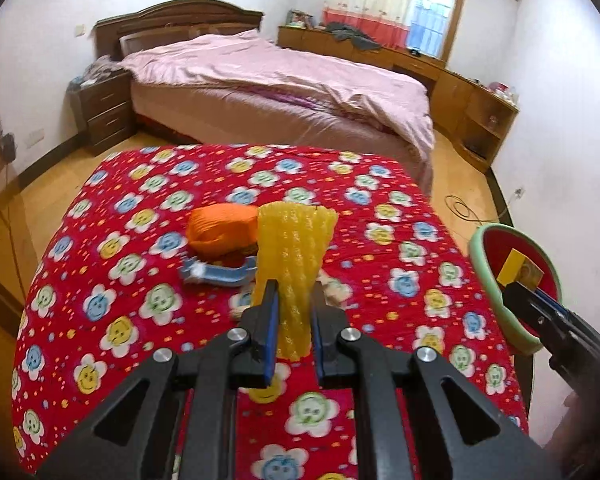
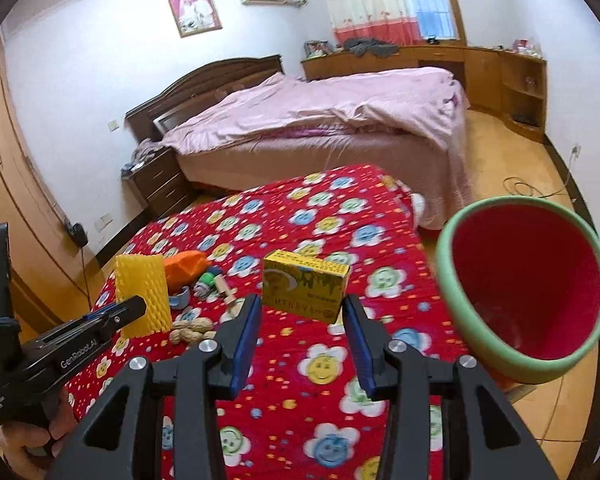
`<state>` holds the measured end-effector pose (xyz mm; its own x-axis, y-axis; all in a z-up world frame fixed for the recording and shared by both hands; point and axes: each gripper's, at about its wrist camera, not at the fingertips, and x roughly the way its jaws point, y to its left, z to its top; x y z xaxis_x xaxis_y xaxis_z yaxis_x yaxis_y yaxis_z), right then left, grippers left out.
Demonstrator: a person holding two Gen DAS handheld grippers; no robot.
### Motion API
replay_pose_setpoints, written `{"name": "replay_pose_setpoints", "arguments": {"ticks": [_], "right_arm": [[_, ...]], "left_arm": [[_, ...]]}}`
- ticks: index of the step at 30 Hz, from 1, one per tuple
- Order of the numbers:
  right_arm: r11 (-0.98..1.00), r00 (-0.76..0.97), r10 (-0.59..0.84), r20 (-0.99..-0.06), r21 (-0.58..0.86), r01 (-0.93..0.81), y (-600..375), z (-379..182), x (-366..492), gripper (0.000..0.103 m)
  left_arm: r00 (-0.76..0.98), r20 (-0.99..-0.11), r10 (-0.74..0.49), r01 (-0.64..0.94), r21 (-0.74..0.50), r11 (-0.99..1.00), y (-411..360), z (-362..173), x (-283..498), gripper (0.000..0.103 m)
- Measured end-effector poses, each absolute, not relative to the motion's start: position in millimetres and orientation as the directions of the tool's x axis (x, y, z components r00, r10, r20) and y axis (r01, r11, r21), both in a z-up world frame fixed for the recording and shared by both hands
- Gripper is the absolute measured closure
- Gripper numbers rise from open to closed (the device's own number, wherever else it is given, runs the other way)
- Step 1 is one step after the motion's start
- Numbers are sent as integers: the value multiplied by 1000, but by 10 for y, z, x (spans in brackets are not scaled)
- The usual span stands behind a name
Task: Collect trash
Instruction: 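Grasp the yellow printed box with the right tool, then carry the foam net and yellow box over the red bin and open both tools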
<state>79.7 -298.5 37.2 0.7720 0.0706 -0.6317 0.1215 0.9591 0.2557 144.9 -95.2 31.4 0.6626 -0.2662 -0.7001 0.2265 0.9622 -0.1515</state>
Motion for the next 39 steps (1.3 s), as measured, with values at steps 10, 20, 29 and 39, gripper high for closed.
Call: {"name": "replay_pose_setpoints", "arguments": {"ticks": [10, 20, 29, 39], "right_arm": [[943, 786, -55, -616, 227, 244, -3498, 506, 511, 58], [918, 756, -150, -637, 193, 345, -4030, 444, 347, 58], [879, 727, -192, -659, 214, 427, -4501, 275, 250, 58], [844, 687, -206, -697, 229, 485, -4968, 22, 255, 58]], "left_arm": [[632, -685, -363, 391, -122, 912, -1628, 479, 1362, 90], [574, -698, -428, 532, -79, 843, -2354, 523, 1319, 90], [516, -712, -475, 619, -73, 782, -2952, 436, 1308, 90], [449, -737, -505, 673, -92, 733, -3487, 230, 1380, 90]]}}
